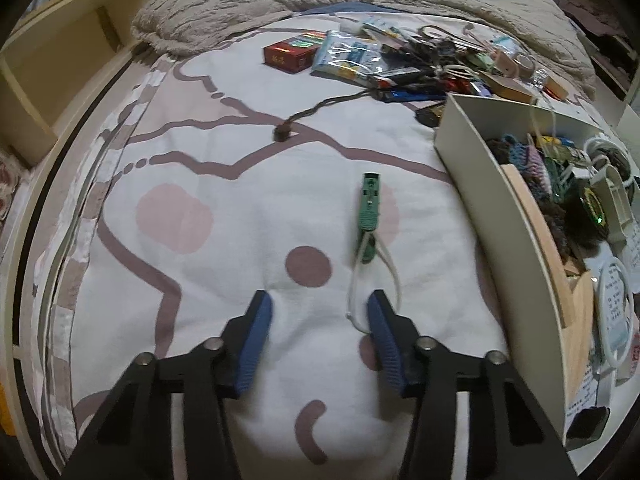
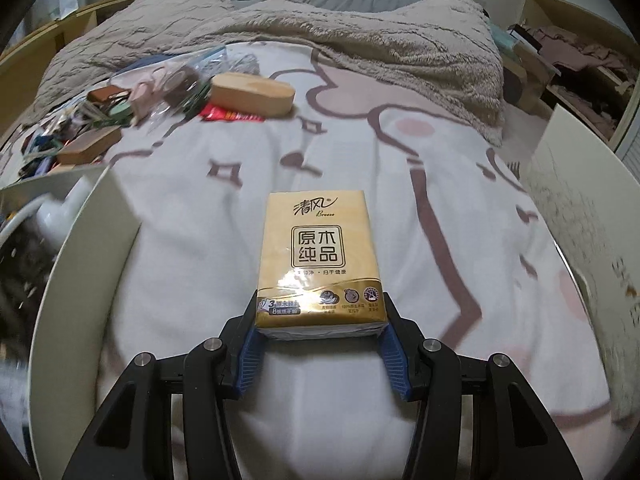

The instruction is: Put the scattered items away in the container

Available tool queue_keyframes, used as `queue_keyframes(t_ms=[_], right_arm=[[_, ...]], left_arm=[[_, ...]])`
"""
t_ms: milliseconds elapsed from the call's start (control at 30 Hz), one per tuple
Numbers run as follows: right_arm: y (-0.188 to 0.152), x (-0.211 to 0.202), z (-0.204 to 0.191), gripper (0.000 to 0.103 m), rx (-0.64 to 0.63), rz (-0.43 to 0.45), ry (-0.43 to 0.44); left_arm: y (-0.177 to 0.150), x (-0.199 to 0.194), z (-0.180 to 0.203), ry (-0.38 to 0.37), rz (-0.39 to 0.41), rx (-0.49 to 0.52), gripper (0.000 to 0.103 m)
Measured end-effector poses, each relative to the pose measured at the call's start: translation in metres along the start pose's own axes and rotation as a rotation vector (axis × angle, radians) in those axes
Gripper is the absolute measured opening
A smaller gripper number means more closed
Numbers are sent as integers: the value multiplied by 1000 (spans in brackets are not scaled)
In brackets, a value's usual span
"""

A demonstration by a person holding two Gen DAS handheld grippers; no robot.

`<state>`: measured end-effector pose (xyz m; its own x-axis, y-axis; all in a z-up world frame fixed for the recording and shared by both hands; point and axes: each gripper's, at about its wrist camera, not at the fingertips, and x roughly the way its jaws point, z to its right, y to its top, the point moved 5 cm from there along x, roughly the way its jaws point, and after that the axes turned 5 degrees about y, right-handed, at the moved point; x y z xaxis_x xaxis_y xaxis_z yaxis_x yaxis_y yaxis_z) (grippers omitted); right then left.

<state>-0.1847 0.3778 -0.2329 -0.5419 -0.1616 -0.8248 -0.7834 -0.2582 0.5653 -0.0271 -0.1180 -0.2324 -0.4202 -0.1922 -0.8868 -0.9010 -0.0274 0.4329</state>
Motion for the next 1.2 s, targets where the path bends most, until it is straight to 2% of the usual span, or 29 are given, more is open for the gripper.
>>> queue_keyframes(t_ms=[100,233,367,400,433,500,600,700,900,1000,1033,1067,1200], right_arm=[[-13,-8,-3,53,2,-14,24],[-31,-22,-9,53,11,-15,52],[-45,-34,-15,54,41,-7,62],[-48,-36,-17,54,44,-5,62],[-49,-37,-18,54,47,-5,63],[-51,-39,-21,54,55,-2,62],[-51,-38,-23,54,54,-4,50],[-50,-38,-22,54,65,-5,48],[-50,-37,-22,55,71,-6,52],[-50,-36,-23,65,85,-14,80],[-50,-36,-24,76,82,-18,93],[-50,-35,-27,81,73,-22,99],[-50,-34,-27,81,68,-24,101]], left_arm=[[0,-2,3,-21,3,14,40],[-1,-4,5,-51,-27,46,40],[1,-5,-2,-114,-46,12,41],[2,-6,-5,-126,-39,9,46],[3,-7,-7,-131,-28,-2,56],[7,-12,-10,-152,7,-28,65],[13,-21,-9,-201,56,-52,65],[19,-22,-5,-191,77,-57,65],[28,-10,1,-108,80,-27,66],[28,-3,-4,-76,67,-36,66],[28,-1,-7,-72,63,-46,65],[29,0,-11,-67,60,-60,65],[29,3,-25,-42,54,-99,66]])
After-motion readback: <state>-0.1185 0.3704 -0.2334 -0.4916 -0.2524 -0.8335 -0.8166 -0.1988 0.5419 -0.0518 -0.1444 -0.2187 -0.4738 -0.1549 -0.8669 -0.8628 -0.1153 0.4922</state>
